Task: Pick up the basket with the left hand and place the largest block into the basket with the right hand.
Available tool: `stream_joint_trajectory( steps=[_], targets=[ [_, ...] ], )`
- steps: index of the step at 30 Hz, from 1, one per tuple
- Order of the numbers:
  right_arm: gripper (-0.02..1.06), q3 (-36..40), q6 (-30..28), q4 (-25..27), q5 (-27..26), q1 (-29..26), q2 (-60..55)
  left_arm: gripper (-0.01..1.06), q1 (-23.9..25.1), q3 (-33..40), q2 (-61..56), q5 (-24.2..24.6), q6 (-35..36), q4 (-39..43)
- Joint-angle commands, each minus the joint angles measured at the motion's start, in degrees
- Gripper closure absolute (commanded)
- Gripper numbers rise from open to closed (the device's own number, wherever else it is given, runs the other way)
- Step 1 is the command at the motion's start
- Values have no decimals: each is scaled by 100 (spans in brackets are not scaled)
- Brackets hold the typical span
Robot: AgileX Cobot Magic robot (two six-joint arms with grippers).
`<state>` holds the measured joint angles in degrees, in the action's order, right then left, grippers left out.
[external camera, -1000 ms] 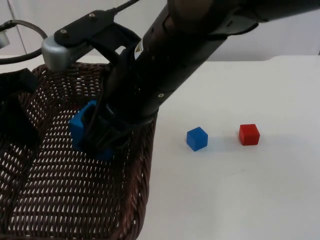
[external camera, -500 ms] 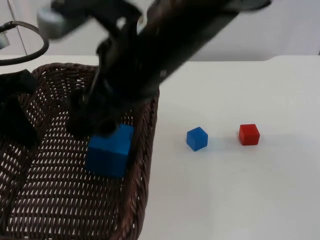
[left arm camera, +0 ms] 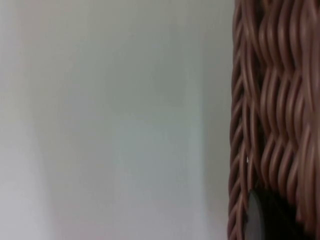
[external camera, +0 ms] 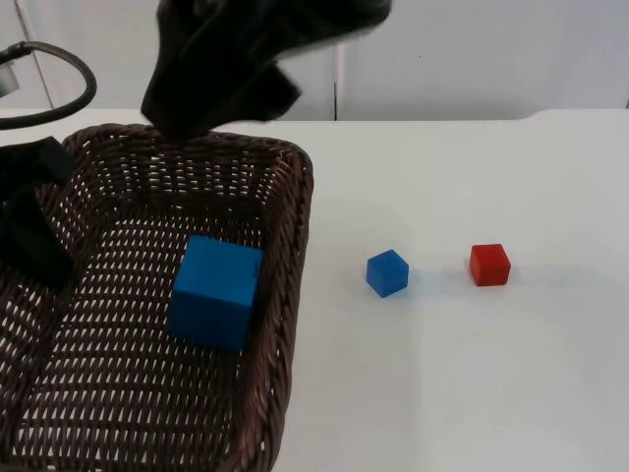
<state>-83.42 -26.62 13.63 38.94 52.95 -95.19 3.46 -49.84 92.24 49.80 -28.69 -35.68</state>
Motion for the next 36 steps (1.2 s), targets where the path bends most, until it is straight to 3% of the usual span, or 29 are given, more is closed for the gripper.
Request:
stream_joint_trajectory(
  steps=[1,11,21,36],
  targets=[
    [24,11,65,-26,139,10,135,105,-20,2,-32,70,1,-86],
    [24,1002,808,-589,-444,10,853,105,-20,2,-32,47,1,-86],
    [24,2046,1088,-590,-618,-317,1697,105,-20,2,-32,34,1,-86],
    [24,2361,1232,-553,-874,-444,1881,105,-20,-20,0,-323,-112,-311]
  ],
)
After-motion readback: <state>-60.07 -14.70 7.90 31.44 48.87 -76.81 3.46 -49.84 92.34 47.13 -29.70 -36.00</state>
